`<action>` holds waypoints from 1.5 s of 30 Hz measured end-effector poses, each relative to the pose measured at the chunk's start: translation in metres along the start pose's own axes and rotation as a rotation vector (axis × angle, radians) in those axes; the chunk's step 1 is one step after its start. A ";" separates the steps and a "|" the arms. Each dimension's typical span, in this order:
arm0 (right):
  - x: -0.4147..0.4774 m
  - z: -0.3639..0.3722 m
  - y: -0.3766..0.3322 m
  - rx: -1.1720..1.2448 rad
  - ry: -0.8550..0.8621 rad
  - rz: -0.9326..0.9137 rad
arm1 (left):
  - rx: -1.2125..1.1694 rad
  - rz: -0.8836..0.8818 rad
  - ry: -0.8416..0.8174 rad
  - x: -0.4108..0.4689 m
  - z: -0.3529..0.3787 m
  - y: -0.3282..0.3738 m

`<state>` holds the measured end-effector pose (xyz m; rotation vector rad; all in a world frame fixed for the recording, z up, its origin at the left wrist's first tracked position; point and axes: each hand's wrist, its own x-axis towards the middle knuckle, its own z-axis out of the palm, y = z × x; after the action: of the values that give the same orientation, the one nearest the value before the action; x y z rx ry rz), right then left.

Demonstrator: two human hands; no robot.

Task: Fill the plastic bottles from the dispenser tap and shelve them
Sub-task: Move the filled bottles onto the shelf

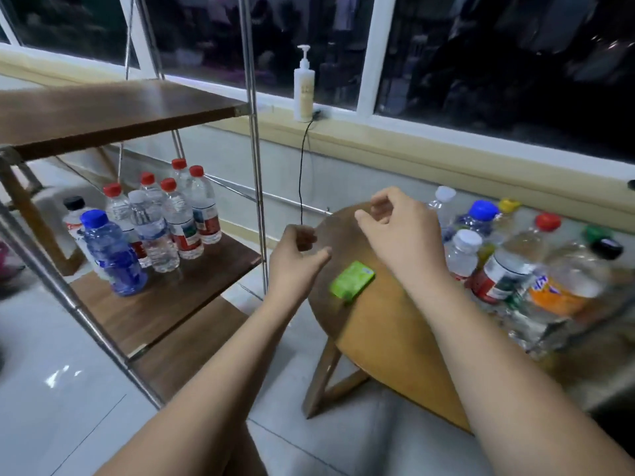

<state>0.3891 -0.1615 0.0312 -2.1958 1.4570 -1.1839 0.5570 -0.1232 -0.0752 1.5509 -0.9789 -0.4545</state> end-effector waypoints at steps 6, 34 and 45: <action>0.003 -0.075 0.056 -0.252 0.122 0.074 | 0.004 0.064 -0.217 -0.005 0.077 0.032; -0.033 -0.069 0.100 -0.249 -0.081 0.274 | -0.017 0.075 -0.132 -0.021 0.053 0.039; -0.042 0.065 -0.055 0.203 -0.223 -0.072 | 0.084 -0.030 0.218 -0.035 -0.132 -0.035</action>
<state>0.4657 -0.1135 0.0020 -2.1748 1.1263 -1.0198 0.6471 -0.0156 -0.0849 1.6539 -0.8165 -0.2610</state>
